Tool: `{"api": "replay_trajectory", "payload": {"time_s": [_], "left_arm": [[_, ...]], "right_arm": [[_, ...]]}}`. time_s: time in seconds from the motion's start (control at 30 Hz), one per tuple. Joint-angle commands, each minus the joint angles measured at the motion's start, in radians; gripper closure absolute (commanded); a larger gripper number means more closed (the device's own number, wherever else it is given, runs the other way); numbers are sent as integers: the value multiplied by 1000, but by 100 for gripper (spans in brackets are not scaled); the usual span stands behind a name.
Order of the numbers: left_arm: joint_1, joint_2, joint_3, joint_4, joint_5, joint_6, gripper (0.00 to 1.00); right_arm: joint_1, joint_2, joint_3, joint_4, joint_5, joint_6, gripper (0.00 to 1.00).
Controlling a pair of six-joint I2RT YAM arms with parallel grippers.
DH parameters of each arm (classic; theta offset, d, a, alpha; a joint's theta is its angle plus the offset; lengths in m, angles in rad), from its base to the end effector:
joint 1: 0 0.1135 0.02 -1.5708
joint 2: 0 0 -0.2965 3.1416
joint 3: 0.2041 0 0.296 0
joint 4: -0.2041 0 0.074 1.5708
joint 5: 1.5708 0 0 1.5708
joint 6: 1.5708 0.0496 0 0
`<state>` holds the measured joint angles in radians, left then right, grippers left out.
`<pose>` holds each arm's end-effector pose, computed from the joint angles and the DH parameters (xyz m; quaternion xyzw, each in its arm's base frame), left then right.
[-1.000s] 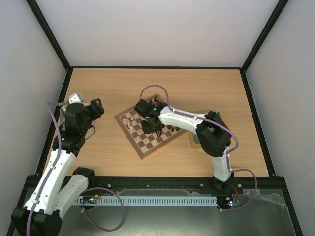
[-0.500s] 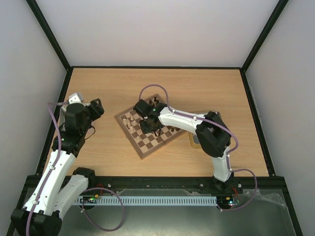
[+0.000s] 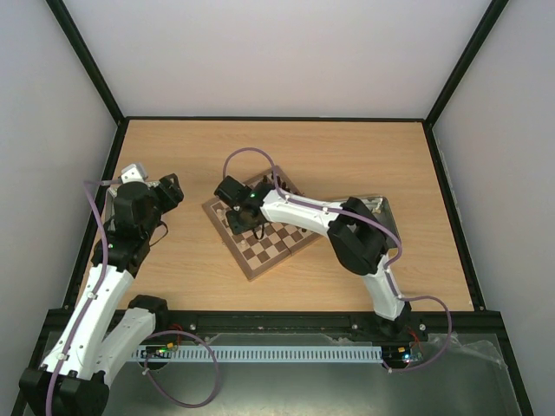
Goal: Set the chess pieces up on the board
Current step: Place the chess piece on the chessboard.
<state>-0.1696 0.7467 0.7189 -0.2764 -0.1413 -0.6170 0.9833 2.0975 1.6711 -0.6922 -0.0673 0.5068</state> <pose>0.2094 -0.0288 0.3299 -0.2191 0.7748 -0.1737 0.5671 0.2809 0.4278 0.1935 -0.2372 0.9447 0.1760 0.1425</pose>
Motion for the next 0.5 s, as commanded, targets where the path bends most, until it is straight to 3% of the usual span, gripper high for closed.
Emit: {"api": "replay_trajectory", "payload": {"time_s": [0.0, 0.47], "left_arm": [[-2, -3, -5, 0, -6, 13, 24], [-1, -3, -16, 2, -16, 17, 24]], "right_arm": [[2, 42, 59, -20, 45, -22, 97], [2, 66, 85, -57, 40, -22, 96]]}}
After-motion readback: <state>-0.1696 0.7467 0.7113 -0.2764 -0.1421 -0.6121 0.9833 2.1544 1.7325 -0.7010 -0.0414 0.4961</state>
